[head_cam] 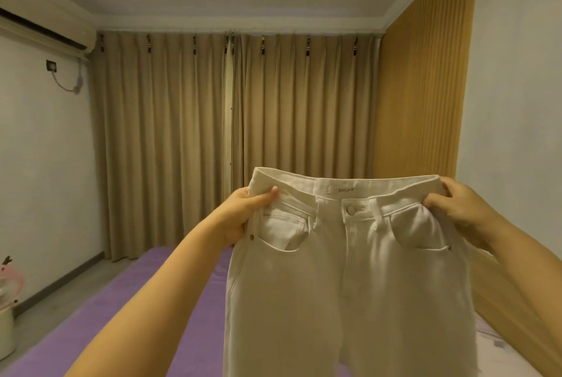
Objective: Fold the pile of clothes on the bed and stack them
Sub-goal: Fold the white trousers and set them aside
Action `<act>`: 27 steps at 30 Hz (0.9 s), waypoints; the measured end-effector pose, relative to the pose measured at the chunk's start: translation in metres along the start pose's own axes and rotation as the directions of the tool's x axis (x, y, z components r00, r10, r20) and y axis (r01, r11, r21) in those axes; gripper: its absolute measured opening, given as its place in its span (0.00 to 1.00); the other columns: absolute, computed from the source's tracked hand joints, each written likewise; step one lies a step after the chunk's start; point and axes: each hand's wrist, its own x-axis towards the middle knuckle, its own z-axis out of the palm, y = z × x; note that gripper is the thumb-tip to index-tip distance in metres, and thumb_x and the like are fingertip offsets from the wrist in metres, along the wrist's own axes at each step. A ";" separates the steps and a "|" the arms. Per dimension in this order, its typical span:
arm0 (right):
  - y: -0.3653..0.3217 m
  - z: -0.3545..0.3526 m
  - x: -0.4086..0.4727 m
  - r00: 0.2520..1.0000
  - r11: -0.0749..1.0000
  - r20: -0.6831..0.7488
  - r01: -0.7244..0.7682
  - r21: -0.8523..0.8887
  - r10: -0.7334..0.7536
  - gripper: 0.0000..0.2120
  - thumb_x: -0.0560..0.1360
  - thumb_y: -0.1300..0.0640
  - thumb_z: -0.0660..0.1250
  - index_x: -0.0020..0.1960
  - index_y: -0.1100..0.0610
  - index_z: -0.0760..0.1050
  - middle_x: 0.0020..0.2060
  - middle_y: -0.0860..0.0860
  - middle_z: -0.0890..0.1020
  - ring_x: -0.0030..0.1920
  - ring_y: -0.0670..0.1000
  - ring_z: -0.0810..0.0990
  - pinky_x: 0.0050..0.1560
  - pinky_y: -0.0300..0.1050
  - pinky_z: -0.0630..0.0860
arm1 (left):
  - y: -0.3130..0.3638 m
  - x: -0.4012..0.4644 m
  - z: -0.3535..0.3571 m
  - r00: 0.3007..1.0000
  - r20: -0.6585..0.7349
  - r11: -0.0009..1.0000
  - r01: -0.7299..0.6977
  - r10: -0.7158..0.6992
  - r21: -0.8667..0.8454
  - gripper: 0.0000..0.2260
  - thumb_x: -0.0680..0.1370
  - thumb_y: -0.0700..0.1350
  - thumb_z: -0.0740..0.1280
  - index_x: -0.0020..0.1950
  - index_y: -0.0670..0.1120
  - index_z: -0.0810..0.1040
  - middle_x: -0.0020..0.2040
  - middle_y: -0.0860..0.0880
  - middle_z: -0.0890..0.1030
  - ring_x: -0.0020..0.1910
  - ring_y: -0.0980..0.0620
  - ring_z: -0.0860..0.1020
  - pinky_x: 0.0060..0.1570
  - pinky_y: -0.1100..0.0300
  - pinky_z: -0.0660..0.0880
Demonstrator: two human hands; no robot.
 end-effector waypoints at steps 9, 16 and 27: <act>0.046 0.014 -0.041 0.980 0.882 -0.060 0.142 -0.448 -0.189 0.20 0.73 0.51 0.71 0.63 0.44 0.71 0.60 0.46 0.75 0.60 0.47 0.71 0.58 0.42 0.67 | -0.044 -0.005 0.053 0.961 0.038 0.929 0.276 -0.275 -0.246 0.12 0.79 0.48 0.65 0.52 0.40 0.80 0.43 0.43 0.85 0.39 0.48 0.84 0.35 0.57 0.81; 0.025 0.091 -0.110 0.634 0.524 0.130 0.722 -0.451 -0.762 0.13 0.75 0.49 0.67 0.55 0.53 0.81 0.56 0.49 0.80 0.62 0.47 0.73 0.61 0.50 0.71 | -0.044 -0.007 0.102 0.939 0.208 0.915 0.321 -0.273 -0.246 0.15 0.80 0.49 0.63 0.56 0.39 0.79 0.47 0.41 0.84 0.43 0.47 0.83 0.42 0.56 0.81; -0.016 0.068 -0.085 0.520 0.307 0.611 0.851 -0.426 -0.597 0.08 0.75 0.51 0.65 0.48 0.50 0.83 0.40 0.43 0.82 0.49 0.43 0.75 0.68 0.52 0.61 | -0.035 -0.013 0.116 0.976 0.121 0.832 -0.216 0.179 0.511 0.11 0.79 0.52 0.65 0.47 0.45 0.80 0.41 0.48 0.83 0.40 0.54 0.79 0.44 0.53 0.78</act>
